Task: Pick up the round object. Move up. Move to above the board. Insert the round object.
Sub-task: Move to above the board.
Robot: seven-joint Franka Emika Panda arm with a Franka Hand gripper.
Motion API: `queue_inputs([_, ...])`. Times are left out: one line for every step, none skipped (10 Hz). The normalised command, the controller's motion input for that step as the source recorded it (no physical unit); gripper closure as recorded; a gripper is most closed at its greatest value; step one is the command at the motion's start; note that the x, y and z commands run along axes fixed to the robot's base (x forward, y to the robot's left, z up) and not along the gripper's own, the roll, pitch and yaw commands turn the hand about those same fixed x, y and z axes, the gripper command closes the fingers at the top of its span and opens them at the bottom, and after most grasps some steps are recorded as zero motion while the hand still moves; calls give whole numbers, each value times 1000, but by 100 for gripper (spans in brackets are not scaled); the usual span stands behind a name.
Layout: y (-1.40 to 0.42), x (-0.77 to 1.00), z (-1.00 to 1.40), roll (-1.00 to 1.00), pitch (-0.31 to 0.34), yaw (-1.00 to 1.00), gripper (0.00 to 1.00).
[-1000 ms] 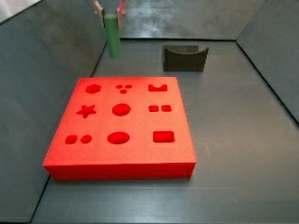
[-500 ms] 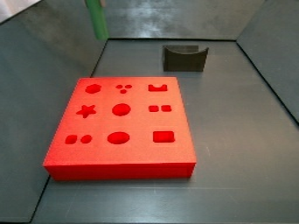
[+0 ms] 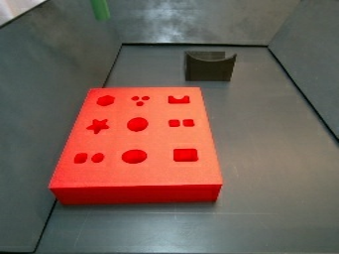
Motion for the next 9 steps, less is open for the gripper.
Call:
queue_inputs([11, -165, 295, -110, 79, -33, 100])
queue_inputs([11, -168, 106, -122, 71, -38, 100])
queue_inputs([-1000, 673, 274, -355, 552, -323, 100])
queue_inputs([-1000, 680, 270, -327, 551, -297, 100])
queue_inputs([-1000, 724, 267, -141, 529, -132, 100])
queue_inputs([-1000, 736, 261, -98, 415, -62, 100])
queue_inputs([-1000, 727, 266, -46, 295, -28, 100])
queue_inputs([-1000, 720, 273, -18, 192, -9, 100])
queue_inputs([-1000, 732, 271, -4, 122, 1, 100])
